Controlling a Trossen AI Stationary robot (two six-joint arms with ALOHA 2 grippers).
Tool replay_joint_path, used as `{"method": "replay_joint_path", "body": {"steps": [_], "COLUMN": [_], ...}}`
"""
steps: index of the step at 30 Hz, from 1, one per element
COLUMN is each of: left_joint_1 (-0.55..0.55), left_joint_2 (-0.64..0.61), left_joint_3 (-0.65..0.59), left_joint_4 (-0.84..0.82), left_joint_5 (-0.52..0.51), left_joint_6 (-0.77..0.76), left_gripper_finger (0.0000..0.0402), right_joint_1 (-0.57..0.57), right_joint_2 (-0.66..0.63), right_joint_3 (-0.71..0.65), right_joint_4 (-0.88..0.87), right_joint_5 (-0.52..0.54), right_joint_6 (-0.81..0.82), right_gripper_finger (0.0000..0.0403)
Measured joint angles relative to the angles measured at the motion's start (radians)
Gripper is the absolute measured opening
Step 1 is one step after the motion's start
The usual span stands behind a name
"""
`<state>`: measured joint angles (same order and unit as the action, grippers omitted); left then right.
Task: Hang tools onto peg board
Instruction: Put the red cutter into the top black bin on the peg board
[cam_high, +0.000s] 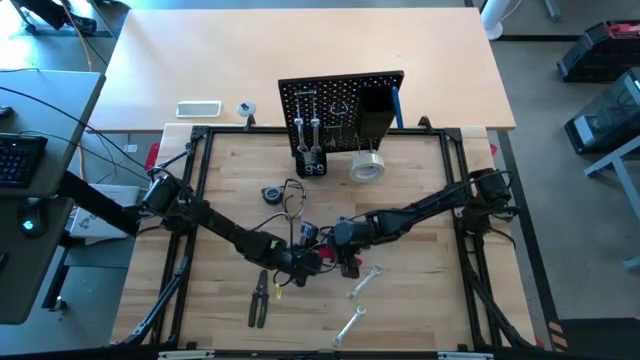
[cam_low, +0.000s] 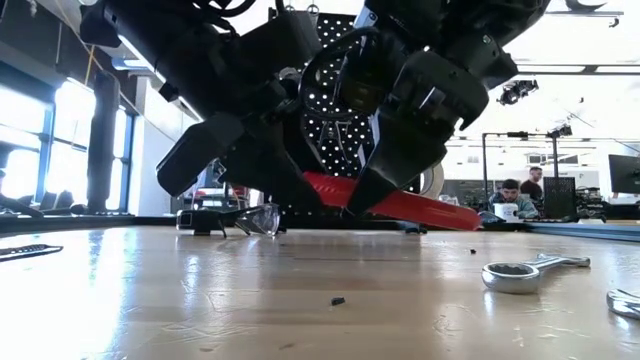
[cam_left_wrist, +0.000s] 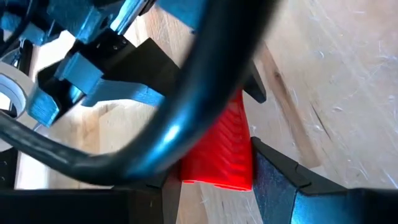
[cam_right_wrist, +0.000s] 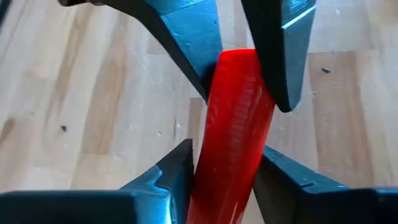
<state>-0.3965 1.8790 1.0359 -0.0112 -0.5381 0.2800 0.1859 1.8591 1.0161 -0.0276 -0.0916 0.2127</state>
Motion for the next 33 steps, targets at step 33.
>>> {"method": "replay_joint_path", "body": {"steps": [33], "left_joint_1": [-0.095], "left_joint_2": [-0.029], "left_joint_3": [0.001], "left_joint_4": [0.017], "left_joint_5": [-0.295], "left_joint_6": [0.059], "left_gripper_finger": [0.0223], "right_joint_1": [-0.040], "right_joint_2": [-0.072], "right_joint_3": [0.003], "right_joint_4": [-0.054], "right_joint_5": [-0.121], "right_joint_6": [0.035], "right_gripper_finger": [0.0055]}}
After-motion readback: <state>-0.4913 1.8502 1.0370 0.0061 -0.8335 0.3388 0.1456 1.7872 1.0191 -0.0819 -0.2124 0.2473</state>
